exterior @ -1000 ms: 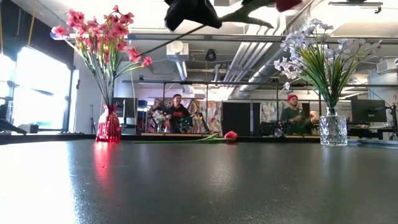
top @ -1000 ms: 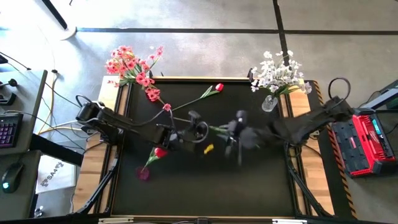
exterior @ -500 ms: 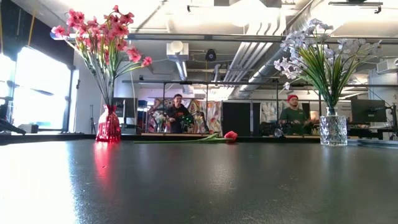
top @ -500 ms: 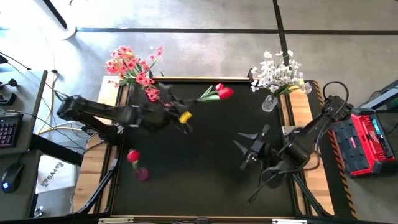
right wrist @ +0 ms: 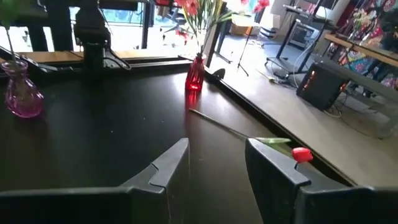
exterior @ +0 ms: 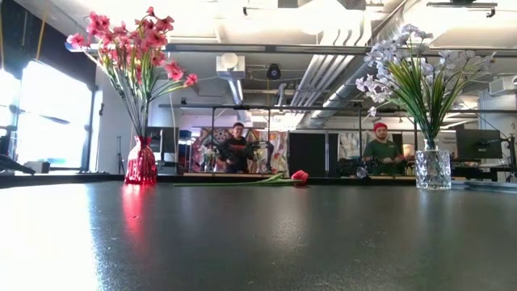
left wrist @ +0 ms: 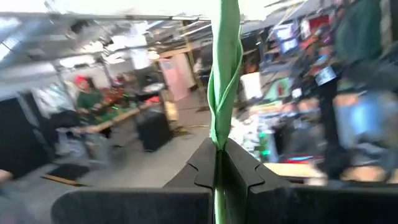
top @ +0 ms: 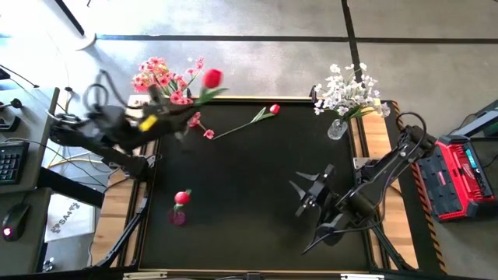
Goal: Sort flowers into vase by color
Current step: Put the bottom red flower into the violet vase
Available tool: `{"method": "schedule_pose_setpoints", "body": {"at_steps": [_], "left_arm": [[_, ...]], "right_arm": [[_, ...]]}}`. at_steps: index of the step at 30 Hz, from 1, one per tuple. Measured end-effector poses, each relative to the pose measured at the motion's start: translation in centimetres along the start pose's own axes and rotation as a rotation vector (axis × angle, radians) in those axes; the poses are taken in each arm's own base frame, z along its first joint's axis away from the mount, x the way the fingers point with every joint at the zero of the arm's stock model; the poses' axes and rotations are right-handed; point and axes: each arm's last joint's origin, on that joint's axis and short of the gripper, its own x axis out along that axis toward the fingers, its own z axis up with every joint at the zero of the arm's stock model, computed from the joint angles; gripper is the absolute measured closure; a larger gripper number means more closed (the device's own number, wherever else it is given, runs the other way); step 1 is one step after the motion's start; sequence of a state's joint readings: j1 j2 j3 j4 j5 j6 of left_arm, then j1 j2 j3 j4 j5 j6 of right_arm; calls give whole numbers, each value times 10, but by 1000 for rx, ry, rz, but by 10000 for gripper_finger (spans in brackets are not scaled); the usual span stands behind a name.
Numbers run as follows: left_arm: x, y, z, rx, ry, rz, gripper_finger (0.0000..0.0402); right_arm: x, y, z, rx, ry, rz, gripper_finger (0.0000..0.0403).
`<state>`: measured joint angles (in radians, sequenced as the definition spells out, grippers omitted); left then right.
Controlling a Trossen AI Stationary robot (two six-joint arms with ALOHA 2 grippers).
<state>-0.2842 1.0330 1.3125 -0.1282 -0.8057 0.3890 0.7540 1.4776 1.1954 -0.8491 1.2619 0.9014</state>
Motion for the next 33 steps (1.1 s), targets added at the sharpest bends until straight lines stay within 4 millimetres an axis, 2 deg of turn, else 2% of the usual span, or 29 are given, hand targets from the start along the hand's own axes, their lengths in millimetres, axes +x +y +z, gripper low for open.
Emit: {"method": "schedule_pose_setpoints", "body": {"at_steps": [2,6,15,25,33], "left_arm": [[-16,8,0,-72,7,-37,401],[-39,9,-20,-139,52,-45,401],[-62,-34,-103,-160,119,-32,401],[-105,-55,-143,-291,100,-199,401],[-139,-71,-159,-413,62,-346,401]], "right_arm": [[0,-1,-3,8,11,-9,258],[1,-3,-8,28,27,-30,258],[7,-7,-7,78,24,-63,258],[11,-8,-8,94,88,-49,258],[11,-8,-9,108,91,-49,258]]}}
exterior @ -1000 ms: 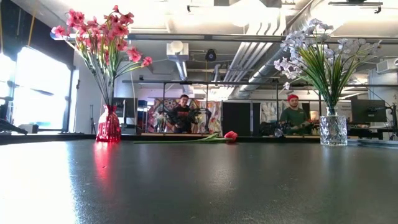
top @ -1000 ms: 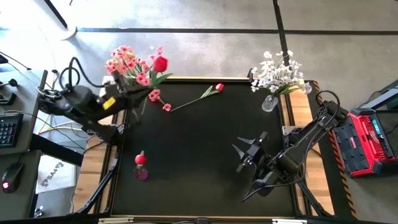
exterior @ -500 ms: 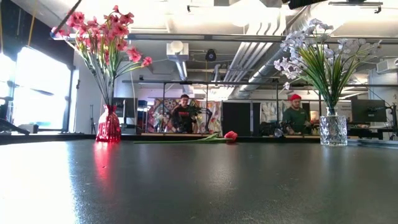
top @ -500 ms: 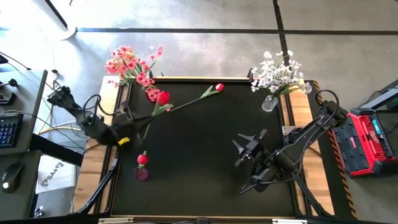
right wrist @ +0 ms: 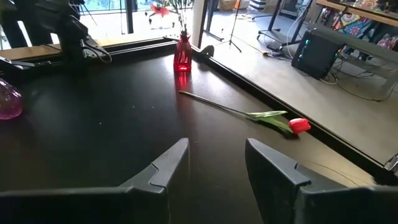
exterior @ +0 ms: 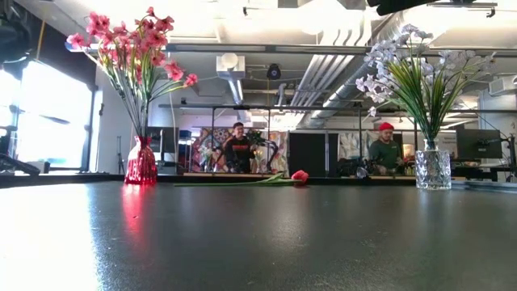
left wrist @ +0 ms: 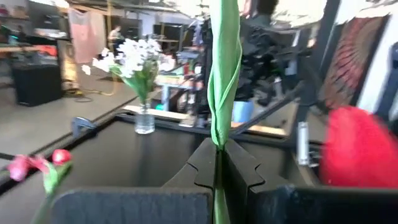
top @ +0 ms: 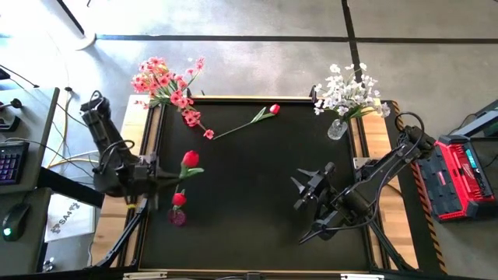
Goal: Sort flowers into vase by color
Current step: Put the bottom red flower into the violet vase
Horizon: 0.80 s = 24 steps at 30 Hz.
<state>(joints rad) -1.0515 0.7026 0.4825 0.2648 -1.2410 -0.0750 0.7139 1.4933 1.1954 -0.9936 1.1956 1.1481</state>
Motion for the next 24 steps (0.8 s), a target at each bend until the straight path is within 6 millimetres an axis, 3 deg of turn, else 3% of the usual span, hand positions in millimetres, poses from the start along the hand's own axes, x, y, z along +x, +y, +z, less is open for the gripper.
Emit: {"method": "schedule_pose_setpoints", "body": {"at_steps": [8,24], "left_arm": [[-19,-5,-15,-90,-58,-102,401],[-21,-15,-33,5,-66,-166,401]], "right_arm": [[2,0,1,2,3,-6,258],[9,-1,2,33,49,-5,258]]}}
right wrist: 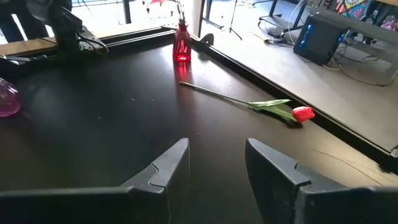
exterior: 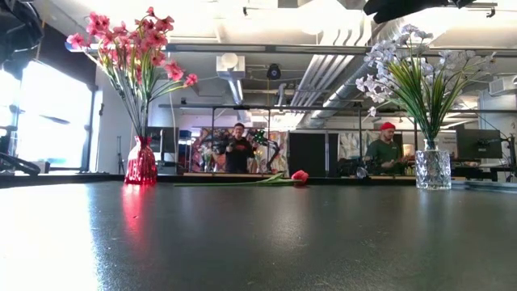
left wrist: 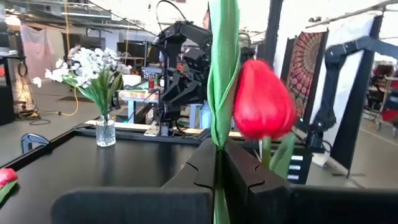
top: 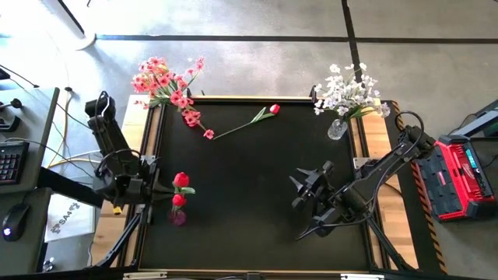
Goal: Sort flowers into vase by color
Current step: Put the bottom red flower into the violet vase, then put the red flower into the violet vase
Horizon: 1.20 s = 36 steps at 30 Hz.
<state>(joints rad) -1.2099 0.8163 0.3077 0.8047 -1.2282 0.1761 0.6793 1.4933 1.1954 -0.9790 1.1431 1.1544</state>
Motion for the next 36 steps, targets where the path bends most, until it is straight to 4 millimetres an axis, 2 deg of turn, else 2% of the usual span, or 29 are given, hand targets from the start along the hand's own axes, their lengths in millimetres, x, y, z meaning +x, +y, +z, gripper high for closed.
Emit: {"method": "schedule_pose_setpoints", "body": {"at_steps": [5,12,16,21,28,33,36], "left_arm": [[-3,-5,-5,32,17,-14,401],[-6,-13,-15,70,46,-58,399],[-8,-17,-19,98,54,-99,388],[-9,-17,-21,146,63,-90,357],[-12,-14,-21,243,79,43,309],[-12,-11,-15,277,79,88,299],[-11,-11,-6,304,75,88,299]], "right_arm": [[14,4,-4,-16,31,-35,258],[53,16,-19,-63,127,-126,251],[72,20,-22,-88,189,-122,238],[83,27,-16,-106,196,-62,219],[97,27,-6,-116,185,-33,212],[129,20,3,-172,299,78,218],[152,11,15,-220,311,157,224]]}}
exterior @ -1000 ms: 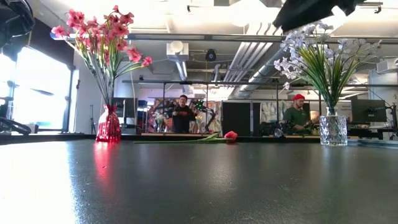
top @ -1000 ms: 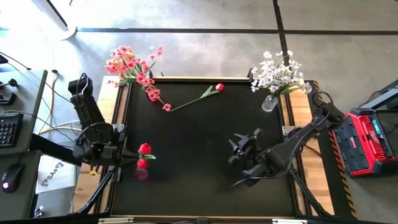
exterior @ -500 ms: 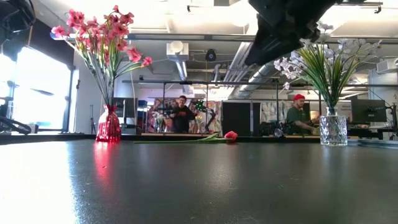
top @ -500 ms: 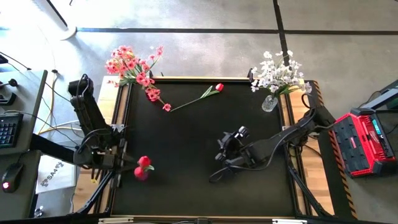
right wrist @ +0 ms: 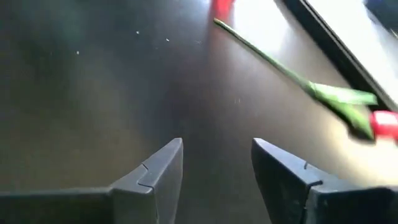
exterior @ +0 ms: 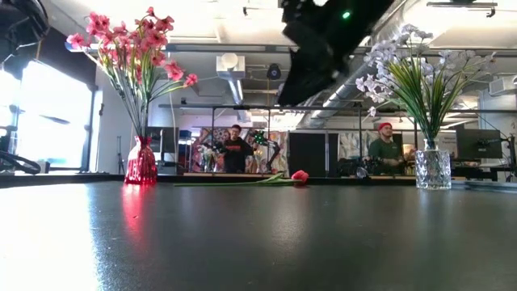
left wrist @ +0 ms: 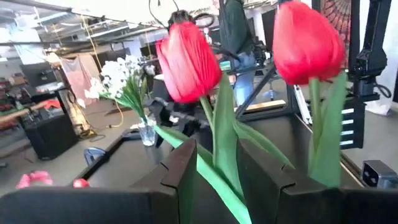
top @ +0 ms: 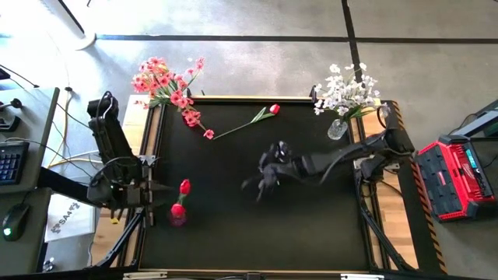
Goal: Sort flowers into vase by color
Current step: Put the red flower into the violet vase
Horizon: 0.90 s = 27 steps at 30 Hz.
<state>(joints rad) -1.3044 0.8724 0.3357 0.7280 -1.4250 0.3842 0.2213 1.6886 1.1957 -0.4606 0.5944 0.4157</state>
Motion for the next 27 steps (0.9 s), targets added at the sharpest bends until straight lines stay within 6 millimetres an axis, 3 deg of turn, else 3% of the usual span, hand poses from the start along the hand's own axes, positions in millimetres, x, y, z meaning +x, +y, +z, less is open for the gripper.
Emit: {"method": "schedule_pose_setpoints", "body": {"at_steps": [8,14,22,27], "left_arm": [[-7,10,24,116,50,87,300],[-6,26,37,-14,48,103,300],[-2,38,36,-38,54,142,300],[-1,38,35,5,59,151,300]], "right_arm": [[54,-70,31,-164,-5,180,228],[102,-115,35,-317,59,130,216],[140,-158,54,-367,127,142,208],[158,-170,57,-378,198,138,208]]}}
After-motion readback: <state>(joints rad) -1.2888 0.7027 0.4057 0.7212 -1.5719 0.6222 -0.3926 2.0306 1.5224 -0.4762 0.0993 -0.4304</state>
